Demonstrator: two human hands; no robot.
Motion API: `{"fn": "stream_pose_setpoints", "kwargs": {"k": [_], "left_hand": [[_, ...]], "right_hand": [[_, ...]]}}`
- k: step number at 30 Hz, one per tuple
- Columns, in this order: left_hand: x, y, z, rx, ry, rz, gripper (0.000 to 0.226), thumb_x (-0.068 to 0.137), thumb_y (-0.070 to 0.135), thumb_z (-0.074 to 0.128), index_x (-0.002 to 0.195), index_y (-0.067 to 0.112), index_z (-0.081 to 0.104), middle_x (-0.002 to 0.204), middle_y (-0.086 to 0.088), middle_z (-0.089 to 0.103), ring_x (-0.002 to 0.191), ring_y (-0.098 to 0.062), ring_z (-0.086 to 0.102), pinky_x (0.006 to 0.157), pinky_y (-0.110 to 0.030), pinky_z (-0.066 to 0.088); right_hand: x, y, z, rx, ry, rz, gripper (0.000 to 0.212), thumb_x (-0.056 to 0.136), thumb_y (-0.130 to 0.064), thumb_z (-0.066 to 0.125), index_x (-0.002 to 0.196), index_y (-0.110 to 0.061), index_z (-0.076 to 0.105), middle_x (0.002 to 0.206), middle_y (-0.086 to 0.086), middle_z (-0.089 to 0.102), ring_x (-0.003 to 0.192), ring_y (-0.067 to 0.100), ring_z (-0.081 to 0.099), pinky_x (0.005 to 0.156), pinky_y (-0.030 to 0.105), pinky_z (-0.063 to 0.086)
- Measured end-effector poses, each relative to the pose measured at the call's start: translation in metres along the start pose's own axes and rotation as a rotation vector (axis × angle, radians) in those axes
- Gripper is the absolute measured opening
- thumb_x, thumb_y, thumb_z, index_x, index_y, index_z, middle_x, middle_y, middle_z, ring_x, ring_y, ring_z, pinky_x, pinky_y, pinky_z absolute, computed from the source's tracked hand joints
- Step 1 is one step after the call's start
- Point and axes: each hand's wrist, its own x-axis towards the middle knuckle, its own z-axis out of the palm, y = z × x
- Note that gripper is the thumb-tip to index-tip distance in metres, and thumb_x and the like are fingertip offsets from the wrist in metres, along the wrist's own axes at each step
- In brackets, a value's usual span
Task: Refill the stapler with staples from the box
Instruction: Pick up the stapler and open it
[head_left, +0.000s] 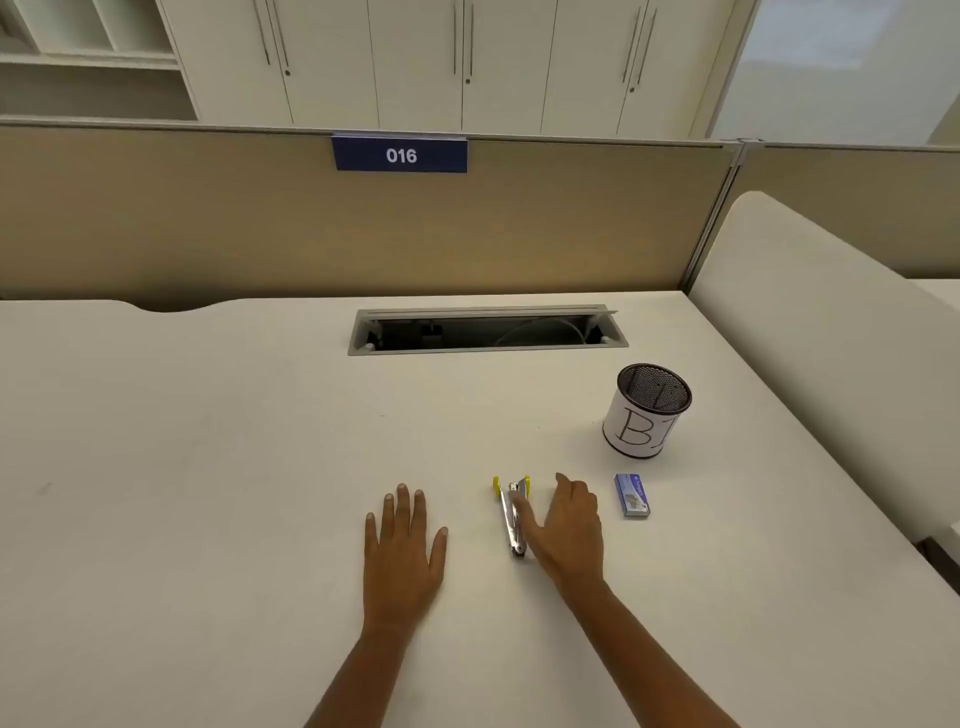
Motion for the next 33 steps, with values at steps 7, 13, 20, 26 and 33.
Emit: {"fn": "stream_pose_setpoints", "kwargs": {"k": [7, 13, 20, 26, 33], "left_hand": [[0.001, -0.003, 0.006, -0.038, 0.081, -0.008, 0.104, 0.082, 0.058, -0.023, 0.131, 0.002, 0.05, 0.14, -0.02, 0.047, 0.128, -0.039, 0.046, 0.107, -0.052, 0.032], [0.002, -0.006, 0.011, -0.058, 0.067, -0.013, 0.106, 0.075, 0.061, -0.028, 0.141, 0.008, 0.035, 0.152, -0.014, 0.029, 0.14, -0.033, 0.028, 0.117, -0.046, 0.017], [-0.002, 0.0, -0.004, -0.068, -0.03, -0.057, 0.089, 0.092, 0.049, -0.01, 0.121, 0.003, 0.06, 0.13, -0.02, 0.058, 0.117, -0.036, 0.058, 0.097, -0.053, 0.044], [-0.001, -0.004, 0.008, -0.038, 0.065, -0.036, 0.095, 0.082, 0.057, -0.018, 0.137, 0.009, 0.042, 0.148, -0.015, 0.037, 0.136, -0.032, 0.036, 0.114, -0.045, 0.023], [-0.004, 0.001, -0.003, 0.004, 0.018, -0.03, 0.086, 0.096, 0.042, -0.006, 0.108, 0.001, 0.069, 0.114, -0.02, 0.068, 0.101, -0.035, 0.068, 0.098, -0.04, 0.033]], "right_hand": [[0.003, -0.025, 0.005, -0.189, -0.149, -0.028, 0.059, 0.083, -0.053, 0.053, 0.119, -0.008, 0.043, 0.12, 0.009, 0.047, 0.113, 0.024, 0.045, 0.088, 0.033, 0.044], [0.016, -0.021, -0.001, 0.077, -0.307, -0.019, 0.038, 0.089, -0.022, 0.055, 0.122, -0.004, 0.048, 0.118, 0.018, 0.048, 0.11, 0.03, 0.047, 0.089, 0.034, 0.041], [0.009, -0.006, -0.025, 0.638, -0.243, -0.037, 0.034, 0.084, 0.004, 0.057, 0.114, -0.01, 0.053, 0.091, -0.012, 0.063, 0.079, -0.014, 0.059, 0.065, -0.007, 0.039], [-0.008, -0.008, -0.042, 0.681, -0.108, -0.238, 0.041, 0.087, 0.015, 0.044, 0.116, -0.012, 0.055, 0.104, -0.006, 0.061, 0.086, -0.016, 0.061, 0.073, 0.001, 0.047], [-0.015, -0.016, -0.046, 0.551, 0.042, -0.395, 0.032, 0.085, 0.018, 0.046, 0.11, 0.003, 0.059, 0.099, 0.003, 0.062, 0.083, 0.011, 0.062, 0.074, -0.004, 0.044]]}}
